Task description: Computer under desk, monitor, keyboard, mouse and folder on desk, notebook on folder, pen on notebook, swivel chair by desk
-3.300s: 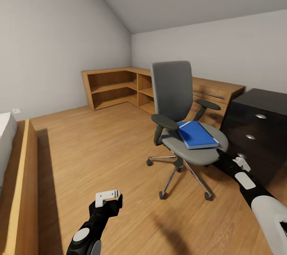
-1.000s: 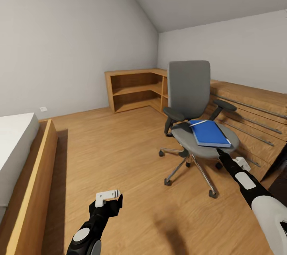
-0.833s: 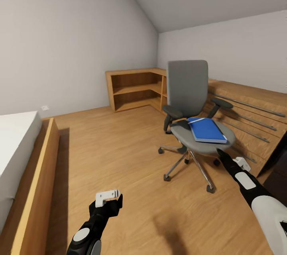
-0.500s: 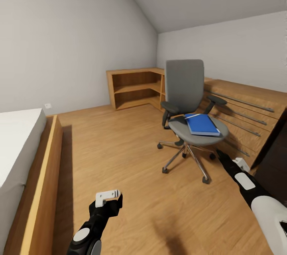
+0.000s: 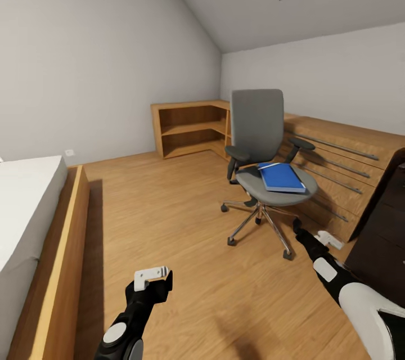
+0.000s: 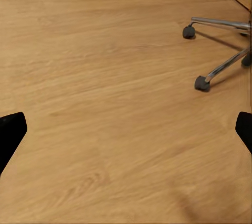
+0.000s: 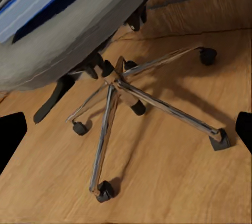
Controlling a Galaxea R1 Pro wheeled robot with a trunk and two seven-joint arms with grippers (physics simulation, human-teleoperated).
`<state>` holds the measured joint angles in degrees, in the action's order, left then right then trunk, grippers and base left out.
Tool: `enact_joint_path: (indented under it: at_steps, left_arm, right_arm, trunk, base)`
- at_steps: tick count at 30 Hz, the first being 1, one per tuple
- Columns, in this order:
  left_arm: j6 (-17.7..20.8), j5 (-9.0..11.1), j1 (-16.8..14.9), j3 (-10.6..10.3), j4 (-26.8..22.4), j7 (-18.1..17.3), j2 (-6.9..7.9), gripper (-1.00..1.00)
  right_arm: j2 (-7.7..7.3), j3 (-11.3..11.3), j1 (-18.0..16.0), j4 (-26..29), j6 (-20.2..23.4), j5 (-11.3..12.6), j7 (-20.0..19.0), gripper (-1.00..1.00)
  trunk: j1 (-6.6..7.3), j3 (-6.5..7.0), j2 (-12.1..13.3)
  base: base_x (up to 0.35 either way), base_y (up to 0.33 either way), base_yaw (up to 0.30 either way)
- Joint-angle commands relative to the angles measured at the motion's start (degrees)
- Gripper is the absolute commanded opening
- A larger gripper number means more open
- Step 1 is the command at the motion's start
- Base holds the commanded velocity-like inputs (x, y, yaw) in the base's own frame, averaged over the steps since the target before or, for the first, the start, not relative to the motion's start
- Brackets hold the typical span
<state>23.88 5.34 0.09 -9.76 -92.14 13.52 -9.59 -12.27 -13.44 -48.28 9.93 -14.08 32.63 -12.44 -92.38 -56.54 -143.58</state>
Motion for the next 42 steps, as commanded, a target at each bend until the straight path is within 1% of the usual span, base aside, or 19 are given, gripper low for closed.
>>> enact_joint_path:
  at_steps: [1,4,5,6,7,8,11,12,13,14,15,20,23,25,26,27,33,42]
  left_arm:
    - [-0.03,0.57,0.0,-0.06,-0.08,0.47,0.01,1.0]
    - [-0.43,0.56,0.0,0.01,-0.07,0.46,0.04,1.0]
    - [-0.55,0.55,0.0,0.04,-0.07,0.46,0.06,1.0]
    - [-0.6,0.55,0.0,0.05,-0.06,0.47,0.08,1.0]
    - [-0.67,0.55,0.0,0.06,-0.06,0.5,0.12,1.0]
    - [-0.73,0.55,0.0,0.08,-0.06,0.52,0.27,1.0]
    - [-0.75,0.6,0.0,0.09,0.08,0.56,0.67,1.0]
    - [-0.76,0.61,0.0,0.09,0.35,0.59,0.81,1.0]
    - [-0.8,0.63,0.0,0.06,1.07,0.65,1.1,1.0]
    - [-0.81,0.63,0.0,0.07,1.21,0.67,1.16,1.0]
    - [-0.84,0.68,0.0,0.24,2.18,0.81,1.35,1.0]
    - [-0.9,0.67,0.0,2.05,4.35,0.88,1.52,1.0]
    - [-0.92,0.65,0.0,2.76,4.96,0.89,1.56,1.0]
    - [-0.93,0.64,0.0,3.0,5.17,0.89,1.58,1.0]
    - [-0.93,0.64,0.0,3.09,5.25,0.89,1.58,1.0]
    - [-0.94,0.67,0.0,3.37,5.6,0.83,1.62,1.0]
    - [-0.94,0.64,0.0,3.37,6.95,0.81,1.67,1.0]
    - [-0.87,0.65,0.0,3.22,7.57,0.89,1.59,1.0]
  right_arm:
    - [0.23,-0.12,-0.06,-1.25,-1.89,-1.0,-0.5,1.0]
    - [0.65,-0.11,-0.02,-4.55,-6.83,-4.4,-0.52,1.0]
    - [0.86,-0.1,0.0,-6.58,-9.78,-5.78,-0.51,1.0]
    - [0.97,-0.09,0.02,-7.48,-11.07,-6.28,-0.5,1.0]
    - [1.26,-0.09,0.07,-8.8,-13.19,-7.03,-0.48,1.0]
    - [2.05,-0.1,0.61,-10.15,-15.62,-7.88,-0.4,1.0]
    - [2.59,-0.08,2.23,-10.69,-16.66,-8.29,-0.36,1.0]
    - [2.85,-0.06,3.42,-10.83,-16.94,-8.46,-0.37,1.0]
    - [3.38,-0.03,6.06,-10.94,-17.52,-8.71,-0.53,1.0]
    - [3.48,-0.03,6.66,-10.95,-17.71,-8.75,-0.62,1.0]
    - [3.9,-0.02,8.67,-10.97,-18.67,-8.84,-1.25,1.0]
    - [4.78,-0.01,11.4,-10.98,-21.35,-8.88,-2.32,1.0]
    - [5.23,-0.01,13.29,-11.02,-24.03,-8.89,-2.58,1.0]
    - [5.83,-0.01,14.59,-11.01,-26.1,-8.91,-2.67,1.0]
    - [6.35,-0.01,15.27,-11.0,-27.42,-8.91,-2.71,1.0]
    - [7.65,-0.01,17.04,-11.06,-30.61,-8.88,-2.54,1.0]
    - [8.14,-0.01,17.23,-11.07,-30.88,-8.82,-2.43,1.0]
    - [8.22,-0.01,17.26,-11.07,-30.84,-8.81,-2.33,1.0]
  trunk:
    - [0.03,0.19,0.0]
    - [0.11,0.85,0.04]
    - [0.14,1.07,0.05]
    - [0.16,1.29,0.06]
    - [0.19,1.52,0.08]
    - [0.21,1.74,0.09]
    - [0.29,2.4,0.13]
    - [0.32,2.62,0.14]
    - [0.34,2.85,0.16]
    - [0.37,3.07,0.17]
    - [0.39,3.29,0.18]
    - [0.52,4.4,0.25]
    - [0.6,5.06,0.29]
    - [0.65,5.5,0.32]
    - [0.68,5.73,0.33]
    - [0.7,5.95,0.34]
    - [2.02,7.02,2.75]
    - [4.0,8.64,6.36]
  base:
    - [-0.003,-0.001,0.0]
    - [-0.002,-0.001,0.0]
    - [-0.001,0.0,0.0]
    - [0.0,0.0,0.0]
    - [0.0,0.0,0.0]
    - [0.0,0.0,0.0]
    - [0.0,0.0,0.0]
    - [0.0,0.0,0.0]
    - [0.0,0.0,0.0]
    - [0.0,0.0,0.0]
    - [0.0,0.0,0.0]
    - [0.0,0.0,0.0]
    - [0.0,0.0,0.0]
    - [0.0,0.0,0.0]
    - [0.0,0.0,0.0]
    - [0.0,0.0,0.0]
    - [0.0,0.0,0.0]
    - [0.0,0.0,0.0]
